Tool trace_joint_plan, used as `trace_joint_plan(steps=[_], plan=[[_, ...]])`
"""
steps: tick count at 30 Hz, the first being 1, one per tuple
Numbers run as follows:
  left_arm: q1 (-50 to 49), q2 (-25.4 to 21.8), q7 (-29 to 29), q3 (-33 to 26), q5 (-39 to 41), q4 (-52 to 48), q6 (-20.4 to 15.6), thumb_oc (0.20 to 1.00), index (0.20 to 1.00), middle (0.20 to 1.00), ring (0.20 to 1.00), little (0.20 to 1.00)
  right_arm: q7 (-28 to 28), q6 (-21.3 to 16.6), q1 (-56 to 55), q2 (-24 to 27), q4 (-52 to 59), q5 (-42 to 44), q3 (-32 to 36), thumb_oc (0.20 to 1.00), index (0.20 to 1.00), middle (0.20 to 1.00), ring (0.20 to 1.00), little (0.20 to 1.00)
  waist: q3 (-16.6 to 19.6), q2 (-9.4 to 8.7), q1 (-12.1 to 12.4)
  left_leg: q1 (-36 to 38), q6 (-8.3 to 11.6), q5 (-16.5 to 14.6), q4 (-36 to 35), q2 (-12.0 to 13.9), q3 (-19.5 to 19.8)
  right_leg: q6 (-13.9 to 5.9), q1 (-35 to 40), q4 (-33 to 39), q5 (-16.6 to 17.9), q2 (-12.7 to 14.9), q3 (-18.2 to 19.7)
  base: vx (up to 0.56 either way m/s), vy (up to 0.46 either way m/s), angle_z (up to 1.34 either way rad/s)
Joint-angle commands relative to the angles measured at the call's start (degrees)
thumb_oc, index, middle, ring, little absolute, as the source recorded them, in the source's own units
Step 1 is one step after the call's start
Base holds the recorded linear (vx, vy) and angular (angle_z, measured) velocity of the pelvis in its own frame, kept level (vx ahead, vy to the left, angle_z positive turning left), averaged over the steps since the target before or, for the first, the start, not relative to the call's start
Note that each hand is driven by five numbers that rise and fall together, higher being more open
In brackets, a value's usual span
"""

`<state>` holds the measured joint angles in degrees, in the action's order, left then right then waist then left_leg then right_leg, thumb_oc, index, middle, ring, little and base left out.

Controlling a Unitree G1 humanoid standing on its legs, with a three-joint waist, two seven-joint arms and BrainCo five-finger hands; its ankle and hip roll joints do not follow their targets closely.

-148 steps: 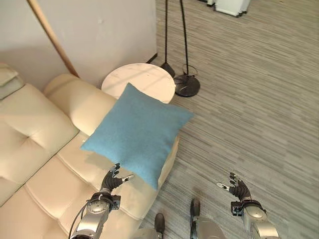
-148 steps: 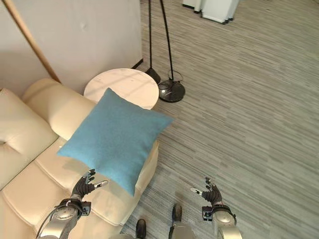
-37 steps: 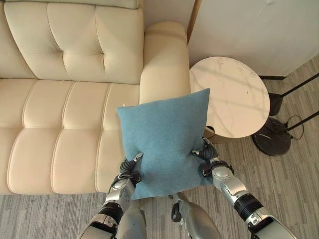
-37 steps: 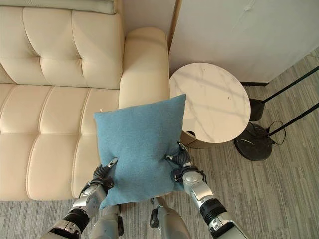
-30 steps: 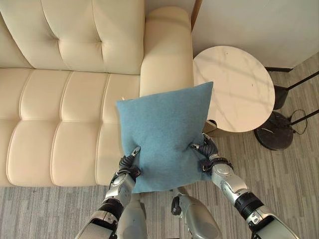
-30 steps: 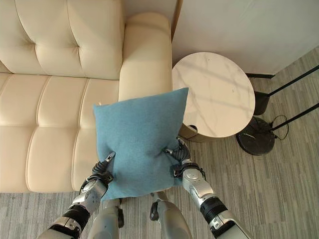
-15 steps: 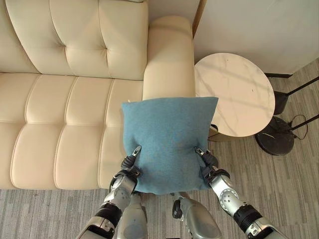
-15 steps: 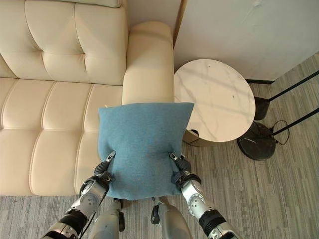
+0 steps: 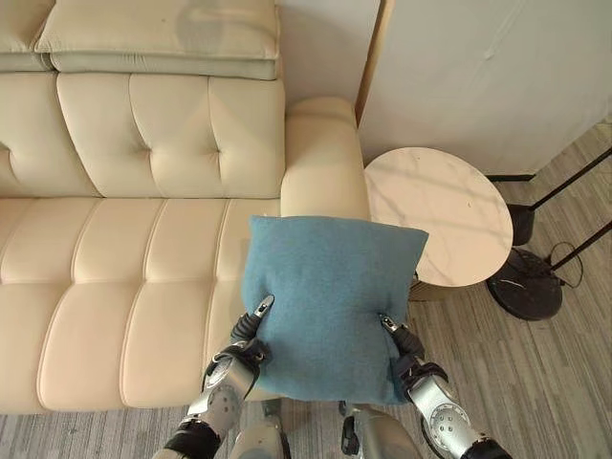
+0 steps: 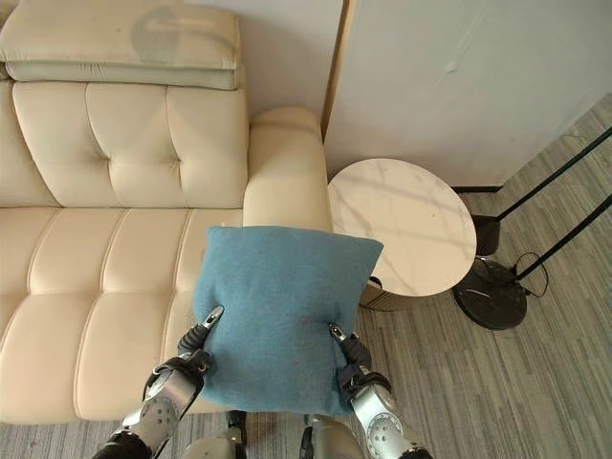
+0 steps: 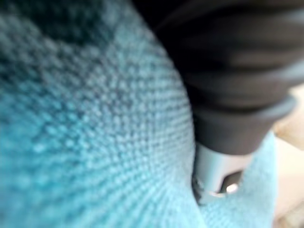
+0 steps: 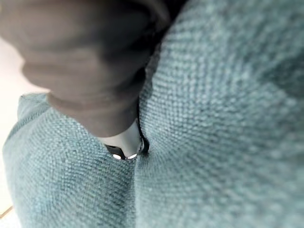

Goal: Pick up all the scattered cushions and arrange them neatly on the sofa.

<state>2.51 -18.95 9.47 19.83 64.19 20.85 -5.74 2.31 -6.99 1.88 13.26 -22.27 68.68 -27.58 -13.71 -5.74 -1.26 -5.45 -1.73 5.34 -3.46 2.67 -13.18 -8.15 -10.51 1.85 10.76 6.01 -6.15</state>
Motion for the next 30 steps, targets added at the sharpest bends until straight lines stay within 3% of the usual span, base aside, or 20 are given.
trace_joint_plan(steps=[1, 2, 7, 9, 11, 12, 13, 14, 16, 17, 18, 21, 23, 24, 25, 26, 30], plan=[[5.15, 11.01, -7.9, 12.46, 0.97, -12.8, 1.64, 0.2, 0.2, 0.2, 0.2, 0.2, -8.07, 4.39, 5.5, -12.97, 12.32, -0.64, -13.19, 0.2, 0.2, 0.2, 0.2, 0.2, 1.15, 2.06, 1.4, 0.37, 3.13, -3.0, -1.54, 1.8, 0.83, -1.09, 6.21, -10.72, -13.07, 0.89, 2.1, -0.05, 0.0, -0.01], [3.98, 10.43, -7.83, 12.11, 0.81, -14.64, 1.8, 0.2, 0.2, 0.2, 0.2, 0.2, -8.44, 4.17, 5.1, -12.23, 13.47, -0.48, -13.44, 0.2, 0.2, 0.2, 0.2, 0.2, 2.63, 2.1, 2.22, 0.3, 2.92, -2.82, -1.53, 1.06, 0.85, -0.61, 9.23, -11.47, -15.23, -0.38, 3.03, -0.07, -0.043, -0.13], [1.76, 10.34, -6.81, 10.64, 1.02, -14.99, 2.04, 0.2, 0.2, 0.2, 0.2, 0.2, -7.61, 3.01, 4.82, -11.12, 12.94, -0.66, -11.41, 0.2, 0.2, 0.2, 0.2, 0.2, 4.74, 1.15, 4.54, -1.84, 3.11, -0.92, -0.59, 0.0, 0.57, 1.77, 14.55, -6.89, -18.83, -3.97, 5.64, -0.12, -0.108, -0.1], [1.56, 10.82, -5.82, 10.58, 1.66, -15.03, 1.9, 0.2, 0.2, 0.2, 0.2, 0.2, -6.89, 2.07, 4.7, -10.7, 12.84, -0.05, -10.76, 0.2, 0.2, 0.2, 0.2, 0.2, 4.12, 1.49, 4.95, -4.78, 4.7, 2.32, 0.46, 1.06, 1.75, 4.54, 15.17, -3.65, -21.29, -6.17, 5.81, -0.23, -0.245, -0.05], [1.68, 10.95, -5.31, 10.52, 1.71, -15.27, 1.6, 0.2, 0.2, 0.2, 0.2, 0.2, -6.84, 1.88, 4.58, -10.34, 13.17, 0.1, -10.54, 0.2, 0.2, 0.2, 0.2, 0.2, 3.49, 1.93, 4.93, -6.07, 5.67, 3.93, 0.58, 1.46, 2.48, 5.25, 14.86, -3.5, -21.61, -6.95, 5.15, -0.22, -0.174, 0.3], [2.29, 11.29, -4.7, 10.45, 2.29, -15.43, 0.88, 0.2, 0.2, 0.2, 0.2, 0.2, -6.06, 1.14, 5.23, -9.35, 13.54, 0.17, -9.32, 0.2, 0.2, 0.2, 0.2, 0.2, 1.59, 2.84, 5.13, -8.54, 7.85, 6.47, 0.79, 2.05, 4.26, 5.91, 13.68, -4.29, -22.0, -7.63, 3.37, -0.18, -0.081, 0.53], [2.31, 11.3, -4.7, 10.45, 2.29, -15.42, 0.88, 0.2, 0.2, 0.2, 0.2, 0.2, -6.06, 1.15, 5.25, -9.34, 13.54, 0.18, -9.31, 0.2, 0.2, 0.2, 0.2, 0.2, 1.61, 2.87, 5.03, -8.63, 7.85, 6.49, 0.83, 2.04, 4.36, 5.92, 13.63, -4.32, -22.01, -7.65, 3.27, -0.39, -0.12, 0.63], [2.94, 11.73, -4.53, 10.41, 2.27, -15.55, 0.79, 0.2, 0.2, 0.2, 0.2, 0.2, -5.42, 0.29, 5.87, -8.46, 13.53, -0.19, -8.29, 0.2, 0.2, 0.2, 0.2, 0.2, 0.46, 3.22, 4.69, -9.15, 7.9, 5.24, 1.74, 1.59, 6.66, 6.12, 11.87, -5.43, -21.51, -7.18, 1.09, -0.3, -0.048, 0.69], [2.73, 11.81, -4.4, 10.39, 1.84, -16.24, 0.93, 0.2, 0.2, 0.2, 0.2, 0.2, -5.29, 0.23, 5.21, -7.7, 14.02, -0.06, -7.72, 0.2, 0.2, 0.2, 0.2, 0.2, 0.68, 2.63, 3.28, -7.98, 6.68, 2.38, 4.51, 2.13, 6.18, 5.67, 10.66, -5.65, -20.65, -5.26, -2.27, -0.25, -0.025, 1.01], [2.74, 11.83, -4.4, 10.39, 1.84, -16.24, 0.94, 0.2, 0.2, 0.2, 0.2, 0.2, -5.29, 0.23, 5.21, -7.69, 14.02, -0.06, -7.71, 0.2, 0.2, 0.2, 0.2, 0.2, 0.82, 2.7, 3.24, -8.19, 6.69, 2.41, 4.56, 2.18, 6.24, 5.68, 10.51, -5.61, -20.56, -5.33, -2.31, -0.16, 0.019, 1.23], [2.18, 11.73, -4.74, 10.03, 1.62, -16.41, 1.57, 0.2, 0.2, 0.2, 0.2, 0.2, -5.49, 0.58, 4.69, -6.95, 14.56, -0.35, -7.44, 0.2, 0.2, 0.2, 0.2, 0.2, 1.27, 1.72, 2.28, -6.14, 6.34, -1.3, 7.87, 3.07, 5.09, 5.74, 10.18, -4.67, -19.59, -3.43, -4.69, -0.14, 0.027, 0.99], [2.16, 11.85, -5.66, 10.33, 0.69, -15.78, 1.99, 0.2, 0.2, 0.2, 0.2, 0.2, -6.42, 1.07, 4.14, -5.89, 14.6, -1.66, -7.25, 0.2, 0.2, 0.2, 0.2, 0.2, 2.11, 1.13, 0.8, -1.54, 6.68, -5.11, 9.88, 5.9, 3.44, 6.01, 9.8, -3.25, -18.58, -1.41, -8.33, -0.12, 0.066, 0.84], [2.06, 12.11, -6.02, 10.58, 0.74, -15.58, 2.06, 0.2, 0.2, 0.2, 0.2, 0.2, -6.63, 1.22, 3.4, -5.17, 14.89, -2.31, -6.53, 0.2, 0.2, 0.2, 0.2, 0.2, 2.81, 1.18, -0.34, 0.73, 7.29, -4.44, 10.11, 8.26, 1.34, 5.92, 9.94, -2.55, -17.93, -0.45, -10.76, -0.02, 0.119, 1.11], [1.87, 12.2, -6.27, 10.73, 0.77, -15.29, 2.05, 0.2, 0.2, 0.2, 0.2, 0.2, -6.7, 1.1, 2.95, -4.75, 14.96, -2.89, -6.16, 0.2, 0.2, 0.2, 0.2, 0.2, 3.5, 1.68, -0.97, 3.38, 8.38, -6.13, 8.92, 9.2, 0.14, 5.39, 10.71, -2.24, -18.73, -0.33, -11.47, 0.07, 0.151, 1.03], [1.51, 12.06, -6.45, 11.1, 0.21, -15.29, 2.18, 0.2, 0.2, 0.2, 0.2, 0.2, -6.67, 1.37, 2.32, -4.49, 15.48, -3.54, -5.83, 0.2, 0.2, 0.2, 0.2, 0.2, 4.27, 2.33, -1.71, 4.82, 8.69, -6.23, 7.09, 9.09, -0.98, 5.1, 11.0, -2.25, -18.51, -0.05, -12.64, 0.03, 0.266, 0.98], [1.64, 12.02, -6.83, 11.85, -0.63, -15.01, 2.8, 0.2, 0.2, 0.2, 0.2, 0.2, -7.07, 1.46, 1.78, -3.62, 16.64, -5.18, -4.81, 0.2, 0.2, 0.2, 0.2, 0.2, 5.07, 3.71, -2.68, 5.84, 9.21, -4.88, 1.61, 8.57, -4.61, 4.38, 10.72, -2.36, -17.46, 0.91, -15.3, -0.03, 0.231, 0.96], [1.25, 11.63, -6.61, 11.51, -1.34, -14.95, 3.49, 0.2, 0.2, 0.2, 0.2, 0.2, -6.6, 1.62, 1.31, -4.15, 16.5, -6.24, -4.86, 0.2, 0.2, 0.2, 0.2, 0.2, 5.72, 4.62, -3.18, 6.91, 9.15, -5.18, -1.54, 7.48, -5.01, 3.27, 10.59, -2.31, -16.16, 1.86, -16.77, -0.01, 0.211, 1.02]])
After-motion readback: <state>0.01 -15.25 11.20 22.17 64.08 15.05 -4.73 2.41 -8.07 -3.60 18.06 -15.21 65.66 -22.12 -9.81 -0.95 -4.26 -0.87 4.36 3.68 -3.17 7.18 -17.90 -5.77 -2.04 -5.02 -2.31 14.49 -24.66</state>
